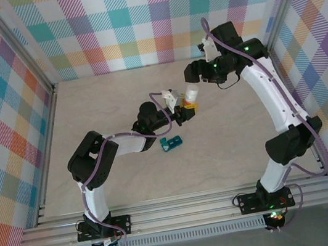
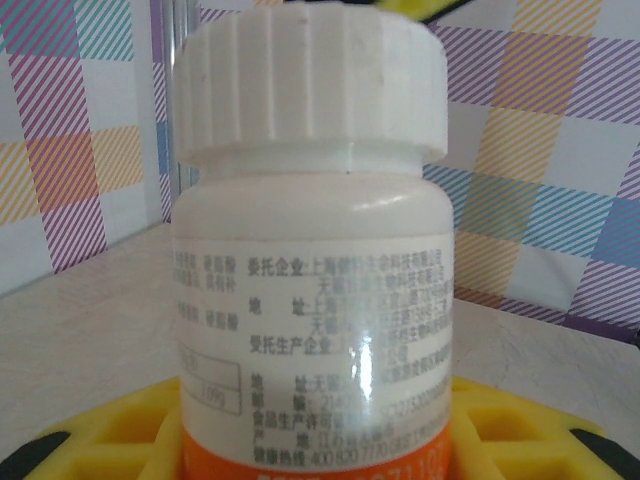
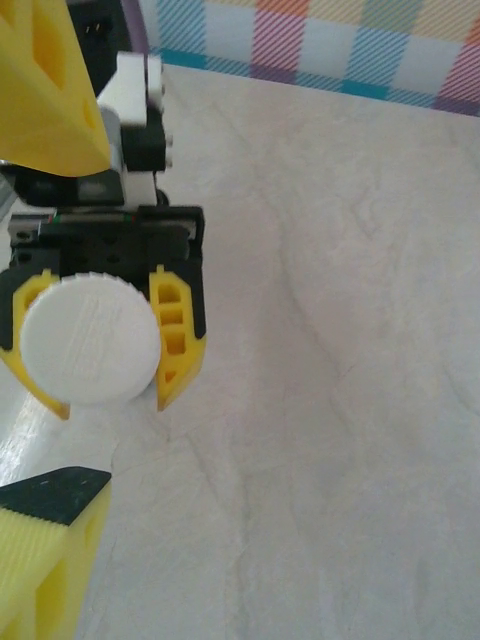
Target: Sort the pills into containers
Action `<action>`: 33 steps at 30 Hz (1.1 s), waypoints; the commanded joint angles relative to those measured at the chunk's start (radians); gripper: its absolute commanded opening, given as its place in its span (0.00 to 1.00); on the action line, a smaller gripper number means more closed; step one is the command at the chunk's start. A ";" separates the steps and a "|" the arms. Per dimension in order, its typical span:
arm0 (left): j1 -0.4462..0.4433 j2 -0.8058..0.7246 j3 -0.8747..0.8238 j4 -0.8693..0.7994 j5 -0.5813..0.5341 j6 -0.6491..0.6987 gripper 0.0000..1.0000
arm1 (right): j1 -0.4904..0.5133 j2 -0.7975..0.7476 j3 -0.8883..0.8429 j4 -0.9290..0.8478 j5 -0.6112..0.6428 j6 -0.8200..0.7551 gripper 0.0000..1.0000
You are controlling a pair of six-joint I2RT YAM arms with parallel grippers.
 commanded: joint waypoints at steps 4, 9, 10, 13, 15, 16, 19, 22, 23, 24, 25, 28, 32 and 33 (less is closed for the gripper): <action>-0.005 -0.038 0.024 0.025 0.033 0.015 0.00 | -0.002 0.063 0.072 -0.125 -0.119 -0.129 0.78; -0.005 -0.037 0.027 0.025 0.032 0.017 0.00 | -0.002 0.083 0.069 -0.133 -0.129 -0.136 0.73; -0.005 -0.036 0.026 0.024 0.031 0.015 0.00 | -0.002 0.084 0.068 -0.135 -0.129 -0.138 0.71; -0.004 -0.036 0.028 0.023 0.030 0.015 0.00 | -0.003 0.089 0.062 -0.137 -0.129 -0.137 0.64; -0.005 -0.036 0.028 0.023 0.030 0.015 0.00 | -0.003 0.092 0.059 -0.142 -0.130 -0.139 0.63; -0.005 -0.035 0.027 0.022 0.030 0.016 0.00 | -0.003 0.094 0.054 -0.143 -0.131 -0.140 0.63; -0.005 -0.033 0.027 0.023 0.028 0.017 0.00 | -0.003 0.093 0.040 -0.139 -0.133 -0.139 0.59; -0.004 -0.034 0.027 0.023 0.028 0.015 0.00 | -0.003 0.096 0.028 -0.136 -0.137 -0.137 0.59; -0.004 -0.033 0.029 0.023 0.028 0.016 0.00 | -0.003 0.096 0.024 -0.137 -0.138 -0.137 0.59; -0.005 -0.032 0.028 0.023 0.028 0.016 0.00 | -0.003 0.095 0.022 -0.136 -0.138 -0.137 0.59; -0.005 -0.032 0.029 0.022 0.028 0.016 0.00 | -0.003 0.095 0.017 -0.135 -0.137 -0.136 0.59; -0.004 -0.030 0.030 0.022 0.029 0.014 0.00 | -0.001 0.099 0.009 -0.131 -0.140 -0.136 0.61; -0.005 -0.030 0.030 0.022 0.028 0.013 0.00 | -0.001 0.098 -0.002 -0.126 -0.136 -0.134 0.60; -0.003 -0.030 0.030 0.021 0.028 0.014 0.00 | -0.002 0.099 -0.002 -0.125 -0.135 -0.135 0.59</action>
